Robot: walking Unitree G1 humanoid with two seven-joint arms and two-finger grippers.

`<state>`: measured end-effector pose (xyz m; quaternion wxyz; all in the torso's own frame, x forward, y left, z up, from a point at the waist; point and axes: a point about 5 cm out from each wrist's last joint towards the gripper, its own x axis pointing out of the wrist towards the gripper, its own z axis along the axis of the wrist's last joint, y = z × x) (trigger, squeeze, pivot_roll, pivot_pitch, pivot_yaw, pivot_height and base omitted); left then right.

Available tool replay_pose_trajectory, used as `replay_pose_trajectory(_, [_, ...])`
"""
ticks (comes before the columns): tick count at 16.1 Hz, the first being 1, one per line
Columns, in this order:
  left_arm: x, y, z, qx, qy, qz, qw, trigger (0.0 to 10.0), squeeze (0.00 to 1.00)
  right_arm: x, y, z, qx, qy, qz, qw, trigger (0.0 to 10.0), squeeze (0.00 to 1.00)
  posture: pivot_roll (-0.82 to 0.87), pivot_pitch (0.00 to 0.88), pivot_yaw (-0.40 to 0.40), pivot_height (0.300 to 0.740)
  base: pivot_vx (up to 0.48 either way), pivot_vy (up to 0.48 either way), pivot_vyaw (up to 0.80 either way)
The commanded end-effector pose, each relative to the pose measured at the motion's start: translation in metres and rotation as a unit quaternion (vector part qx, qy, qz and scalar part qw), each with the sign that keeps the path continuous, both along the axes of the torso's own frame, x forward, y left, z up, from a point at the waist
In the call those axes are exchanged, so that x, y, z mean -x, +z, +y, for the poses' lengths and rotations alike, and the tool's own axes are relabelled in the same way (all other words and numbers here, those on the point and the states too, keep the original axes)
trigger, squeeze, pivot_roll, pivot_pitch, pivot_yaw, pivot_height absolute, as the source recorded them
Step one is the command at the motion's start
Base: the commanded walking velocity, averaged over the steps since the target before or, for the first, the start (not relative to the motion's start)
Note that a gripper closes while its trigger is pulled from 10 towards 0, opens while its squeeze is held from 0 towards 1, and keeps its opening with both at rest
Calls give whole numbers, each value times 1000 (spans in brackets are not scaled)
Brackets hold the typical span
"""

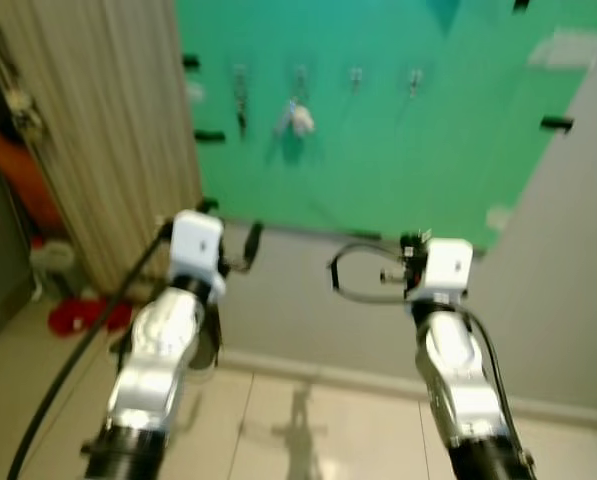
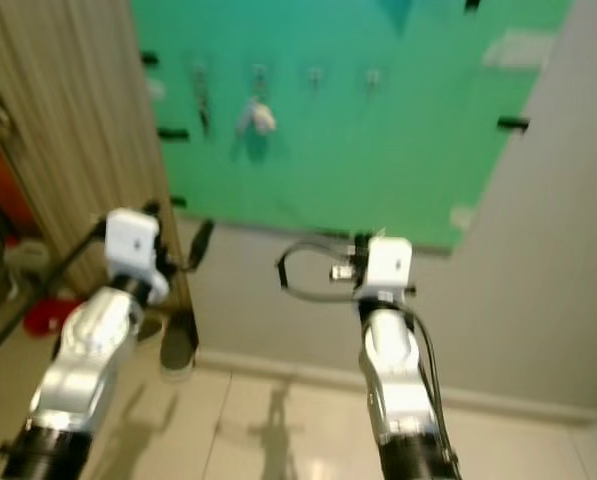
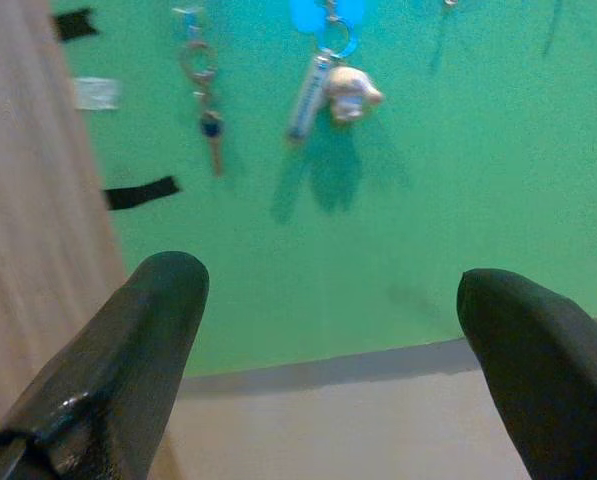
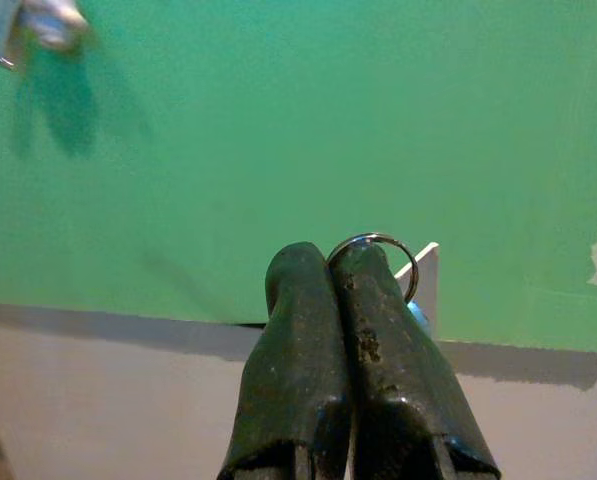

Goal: Hang keys on a hook

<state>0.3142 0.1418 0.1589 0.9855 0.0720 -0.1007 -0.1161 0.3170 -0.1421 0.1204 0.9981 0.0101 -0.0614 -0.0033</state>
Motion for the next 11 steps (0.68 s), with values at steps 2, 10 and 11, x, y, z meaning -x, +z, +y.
replay_pose_trajectory(2, [0, 17, -3, 13, 0, -37, 999, 10000, 0, -1, 20, -2, 16, -6, -47, 999, 10000, 12, -25, 0, -21, 740, 446, 0, 0])
replay_pose_trajectory(10, [10, 52, -15, 23, -7, -117, 993, 10000, 0, -7, 82, 23, 1, 176, -95, 980, 10000, 0, -11, 0, -41, 740, 382, 0, -100])
replay_pose_trajectory(11, [11, 55, -18, 26, -20, -119, 992, 10000, 0, -1, 98, 32, -19, 268, -84, 960, 10000, 0, -10, 0, -44, 740, 0, 0, 0])
